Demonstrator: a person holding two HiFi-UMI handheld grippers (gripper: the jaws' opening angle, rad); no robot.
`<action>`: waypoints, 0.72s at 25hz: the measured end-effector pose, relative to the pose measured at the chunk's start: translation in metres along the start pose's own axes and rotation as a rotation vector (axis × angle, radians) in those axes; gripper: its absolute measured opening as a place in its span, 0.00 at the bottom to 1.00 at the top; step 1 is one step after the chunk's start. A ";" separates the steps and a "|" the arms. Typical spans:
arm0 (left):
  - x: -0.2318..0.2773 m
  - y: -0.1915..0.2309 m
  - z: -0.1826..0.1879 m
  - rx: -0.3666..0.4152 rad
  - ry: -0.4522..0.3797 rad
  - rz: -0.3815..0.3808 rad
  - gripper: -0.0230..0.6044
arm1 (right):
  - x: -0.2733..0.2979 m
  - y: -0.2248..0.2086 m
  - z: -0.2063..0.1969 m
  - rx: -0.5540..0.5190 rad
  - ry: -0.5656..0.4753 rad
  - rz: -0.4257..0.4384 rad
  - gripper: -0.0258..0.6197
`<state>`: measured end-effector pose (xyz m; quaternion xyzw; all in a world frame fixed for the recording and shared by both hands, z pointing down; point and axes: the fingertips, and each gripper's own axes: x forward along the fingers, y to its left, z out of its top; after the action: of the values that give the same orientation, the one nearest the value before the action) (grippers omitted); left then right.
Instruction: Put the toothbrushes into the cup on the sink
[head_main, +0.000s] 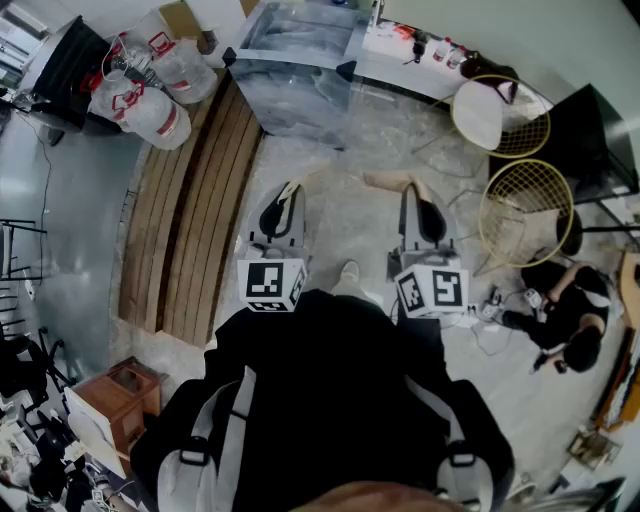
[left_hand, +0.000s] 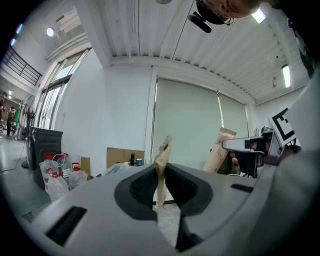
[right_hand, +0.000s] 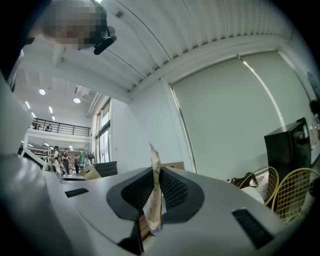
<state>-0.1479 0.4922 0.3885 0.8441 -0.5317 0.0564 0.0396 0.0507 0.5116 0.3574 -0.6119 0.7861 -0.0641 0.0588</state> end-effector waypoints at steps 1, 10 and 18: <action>0.003 -0.004 0.002 -0.009 -0.005 0.002 0.11 | 0.000 -0.005 0.001 -0.002 0.000 0.000 0.10; 0.031 -0.037 0.007 0.000 -0.012 0.033 0.11 | 0.009 -0.043 0.008 -0.013 0.000 0.066 0.10; 0.036 -0.038 0.010 -0.012 0.004 0.090 0.11 | 0.021 -0.057 0.007 0.009 0.003 0.112 0.10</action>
<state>-0.0976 0.4750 0.3838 0.8189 -0.5695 0.0566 0.0433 0.1014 0.4768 0.3598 -0.5665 0.8191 -0.0649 0.0638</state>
